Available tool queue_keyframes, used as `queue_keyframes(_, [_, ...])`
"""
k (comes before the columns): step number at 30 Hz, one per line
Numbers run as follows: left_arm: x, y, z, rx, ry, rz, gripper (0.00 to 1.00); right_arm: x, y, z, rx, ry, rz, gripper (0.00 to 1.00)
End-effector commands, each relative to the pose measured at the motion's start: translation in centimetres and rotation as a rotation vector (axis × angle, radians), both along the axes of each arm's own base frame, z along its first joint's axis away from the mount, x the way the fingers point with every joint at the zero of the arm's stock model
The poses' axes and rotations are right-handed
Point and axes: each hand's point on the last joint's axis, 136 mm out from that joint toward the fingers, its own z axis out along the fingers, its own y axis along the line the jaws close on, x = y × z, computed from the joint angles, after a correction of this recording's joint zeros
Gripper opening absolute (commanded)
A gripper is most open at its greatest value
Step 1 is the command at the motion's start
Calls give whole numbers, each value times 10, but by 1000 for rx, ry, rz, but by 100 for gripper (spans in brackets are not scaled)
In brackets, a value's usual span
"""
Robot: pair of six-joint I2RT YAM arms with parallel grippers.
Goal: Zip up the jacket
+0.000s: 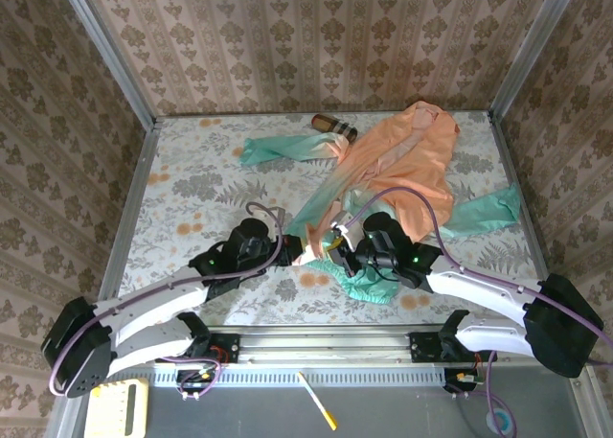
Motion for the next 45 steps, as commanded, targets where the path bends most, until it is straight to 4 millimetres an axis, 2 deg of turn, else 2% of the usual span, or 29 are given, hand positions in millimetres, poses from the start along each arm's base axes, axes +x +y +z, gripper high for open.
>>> queue_keyframes(1, [-1, -16, 23, -75, -49, -54, 0, 5, 2, 10, 57, 11, -31, 0])
queue_keyframes(4, [-2, -17, 28, -119, -106, -68, 0, 6, 3, 17, 108, 58, -32, 0])
queue_keyframes(8, [-2, -17, 52, -223, -236, -95, 0, 9, -2, 28, 190, 165, -22, 0])
queue_keyframes(13, [-4, -17, 67, -213, -394, -159, 0, 9, -4, 44, 295, 279, 36, 0])
queue_keyframes(18, [-6, -17, 75, -242, -481, -172, 0, 6, -1, 47, 323, 356, 102, 0])
queue_keyframes(25, [-11, -19, 65, -240, -469, -190, 0, 11, 3, 54, 345, 335, 120, 0])
queue_keyframes(32, [-8, -10, 57, -250, -462, -137, 0, 14, 6, 54, 366, 360, 131, 0])
queue_keyframes(45, [-11, -5, 55, -285, -450, -125, 0, 16, 6, 61, 383, 332, 138, 0])
